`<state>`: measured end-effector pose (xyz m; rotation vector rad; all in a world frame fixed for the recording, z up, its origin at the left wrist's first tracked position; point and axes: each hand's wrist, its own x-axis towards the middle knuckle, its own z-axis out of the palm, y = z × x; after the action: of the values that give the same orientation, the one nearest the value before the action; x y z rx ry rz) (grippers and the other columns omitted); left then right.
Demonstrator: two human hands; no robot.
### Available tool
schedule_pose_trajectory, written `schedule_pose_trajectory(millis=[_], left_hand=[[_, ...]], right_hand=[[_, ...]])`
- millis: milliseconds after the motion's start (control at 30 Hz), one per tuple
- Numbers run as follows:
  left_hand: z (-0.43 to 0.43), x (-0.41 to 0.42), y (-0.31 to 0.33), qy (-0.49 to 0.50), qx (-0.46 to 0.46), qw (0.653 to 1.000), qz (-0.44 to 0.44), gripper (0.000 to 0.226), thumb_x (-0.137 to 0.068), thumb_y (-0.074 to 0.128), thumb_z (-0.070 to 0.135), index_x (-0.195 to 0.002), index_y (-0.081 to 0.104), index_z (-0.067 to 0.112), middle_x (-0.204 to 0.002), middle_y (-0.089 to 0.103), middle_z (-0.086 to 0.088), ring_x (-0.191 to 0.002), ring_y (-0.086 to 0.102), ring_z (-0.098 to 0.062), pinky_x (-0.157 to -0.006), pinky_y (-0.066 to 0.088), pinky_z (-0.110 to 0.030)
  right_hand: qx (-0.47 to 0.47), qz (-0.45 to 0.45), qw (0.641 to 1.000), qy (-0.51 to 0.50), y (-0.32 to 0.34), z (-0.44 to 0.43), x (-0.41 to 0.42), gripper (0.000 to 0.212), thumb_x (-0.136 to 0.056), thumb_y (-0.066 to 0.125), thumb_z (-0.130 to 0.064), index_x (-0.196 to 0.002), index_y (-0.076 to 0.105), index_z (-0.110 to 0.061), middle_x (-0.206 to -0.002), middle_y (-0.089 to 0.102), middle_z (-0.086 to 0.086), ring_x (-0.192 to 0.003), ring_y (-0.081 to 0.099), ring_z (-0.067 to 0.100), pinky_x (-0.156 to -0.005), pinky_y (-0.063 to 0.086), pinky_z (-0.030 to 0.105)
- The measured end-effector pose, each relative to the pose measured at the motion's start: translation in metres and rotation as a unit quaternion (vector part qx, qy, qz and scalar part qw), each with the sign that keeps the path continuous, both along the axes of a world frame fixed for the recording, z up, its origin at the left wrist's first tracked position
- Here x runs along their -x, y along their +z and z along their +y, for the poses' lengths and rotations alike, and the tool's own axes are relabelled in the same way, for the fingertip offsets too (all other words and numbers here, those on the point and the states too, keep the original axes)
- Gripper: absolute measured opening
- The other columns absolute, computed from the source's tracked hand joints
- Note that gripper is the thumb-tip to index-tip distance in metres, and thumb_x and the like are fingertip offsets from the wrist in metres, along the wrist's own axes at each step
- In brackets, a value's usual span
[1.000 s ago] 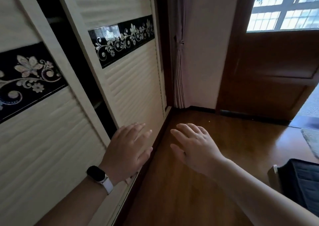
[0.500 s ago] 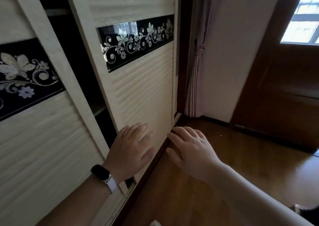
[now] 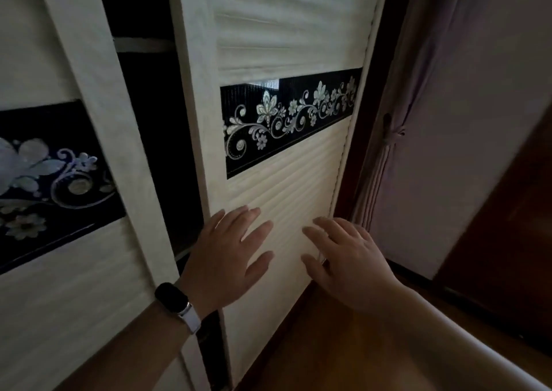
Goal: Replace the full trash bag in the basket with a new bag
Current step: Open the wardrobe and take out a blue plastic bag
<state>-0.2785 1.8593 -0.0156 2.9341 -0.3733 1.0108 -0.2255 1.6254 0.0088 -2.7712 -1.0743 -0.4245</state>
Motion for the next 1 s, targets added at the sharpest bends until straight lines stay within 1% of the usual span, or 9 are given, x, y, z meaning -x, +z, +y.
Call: schedule_pose_trajectory(millis=[67,133,267,333,400,500,667,833,1000], left_hand=[[0.014,-0.010,0.008,0.008,0.004,1.000,-0.018,0.045,-0.094,0.053,0.045,-0.128,0.059,0.018,-0.136,0.056,-0.010,-0.130,0.047,-0.029,-0.105,0.037,-0.051],[0.027,-0.016,0.019,0.012,0.005,0.999,-0.040,0.045,-0.093,0.054,0.045,-0.127,0.060,0.016,-0.136,0.056,-0.011,-0.129,0.048,-0.030,-0.105,0.036,-0.048],[0.055,-0.029,0.049,0.029,-0.015,0.993,-0.114,0.044,-0.089,0.061,0.039,-0.123,0.063,0.012,-0.135,0.056,-0.015,-0.127,0.051,-0.032,-0.105,0.037,-0.050],[0.065,-0.038,0.064,0.050,-0.013,0.987,-0.150,0.042,-0.090,0.059,0.037,-0.122,0.062,0.010,-0.135,0.055,-0.016,-0.128,0.050,-0.033,-0.105,0.036,-0.051],[0.072,-0.048,0.080,0.063,-0.018,0.982,-0.178,0.041,-0.090,0.059,0.035,-0.123,0.059,0.010,-0.135,0.055,-0.017,-0.128,0.050,-0.035,-0.102,0.038,-0.052],[0.081,-0.064,0.103,0.092,-0.014,0.970,-0.223,0.043,-0.087,0.063,0.030,-0.123,0.058,0.008,-0.134,0.054,-0.020,-0.128,0.048,-0.037,-0.098,0.042,-0.054],[0.077,-0.092,0.114,0.121,0.007,0.939,-0.320,0.045,-0.086,0.063,0.024,-0.127,0.052,0.007,-0.142,0.043,-0.018,-0.133,0.044,-0.036,-0.104,0.041,-0.050],[0.075,-0.126,0.119,0.157,0.006,0.919,-0.361,0.051,-0.085,0.061,0.024,-0.131,0.046,0.006,-0.146,0.031,-0.020,-0.137,0.036,-0.037,-0.108,0.037,-0.050],[0.077,-0.143,0.120,0.177,-0.029,0.911,-0.371,0.051,-0.081,0.059,0.019,-0.128,0.048,0.005,-0.143,0.029,-0.026,-0.136,0.032,-0.043,-0.109,0.034,-0.054]], right_hand=[[-0.008,0.005,1.000,0.015,-0.001,0.018,-0.018,0.058,-0.094,0.024,-0.060,-0.142,0.040,-0.031,-0.149,0.042,-0.003,-0.140,0.033,0.021,-0.111,0.019,0.039],[-0.024,0.010,0.999,0.023,-0.001,0.037,-0.035,0.060,-0.093,0.024,-0.061,-0.144,0.038,-0.032,-0.151,0.040,-0.004,-0.141,0.031,0.020,-0.111,0.015,0.037],[-0.087,-0.057,0.992,0.075,0.001,0.078,-0.072,0.052,-0.093,0.040,-0.054,-0.135,0.051,-0.026,-0.140,0.052,0.000,-0.131,0.045,0.023,-0.107,0.036,0.042],[-0.136,-0.092,0.980,0.110,0.007,0.098,-0.092,0.048,-0.092,0.046,-0.049,-0.131,0.055,-0.022,-0.137,0.054,0.002,-0.128,0.045,0.023,-0.106,0.033,0.036],[-0.182,-0.119,0.965,0.144,0.019,0.119,-0.109,0.046,-0.092,0.050,-0.045,-0.129,0.058,-0.018,-0.136,0.055,0.005,-0.127,0.047,0.025,-0.105,0.033,0.034],[-0.242,-0.158,0.938,0.192,0.038,0.146,-0.137,0.044,-0.091,0.055,-0.039,-0.126,0.060,-0.013,-0.135,0.055,0.008,-0.125,0.050,0.027,-0.103,0.038,0.038],[-0.335,-0.196,0.888,0.244,0.057,0.180,-0.174,0.045,-0.091,0.057,-0.036,-0.129,0.057,-0.011,-0.142,0.049,0.013,-0.133,0.045,0.029,-0.109,0.034,0.040],[-0.371,-0.240,0.844,0.304,0.057,0.208,-0.214,0.054,-0.087,0.062,-0.032,-0.135,0.048,-0.013,-0.148,0.040,0.016,-0.139,0.036,0.033,-0.111,0.032,0.049],[-0.396,-0.294,0.806,0.326,0.047,0.224,-0.244,0.055,-0.089,0.053,-0.040,-0.140,0.043,-0.020,-0.149,0.035,0.012,-0.142,0.031,0.027,-0.115,0.024,0.045]])
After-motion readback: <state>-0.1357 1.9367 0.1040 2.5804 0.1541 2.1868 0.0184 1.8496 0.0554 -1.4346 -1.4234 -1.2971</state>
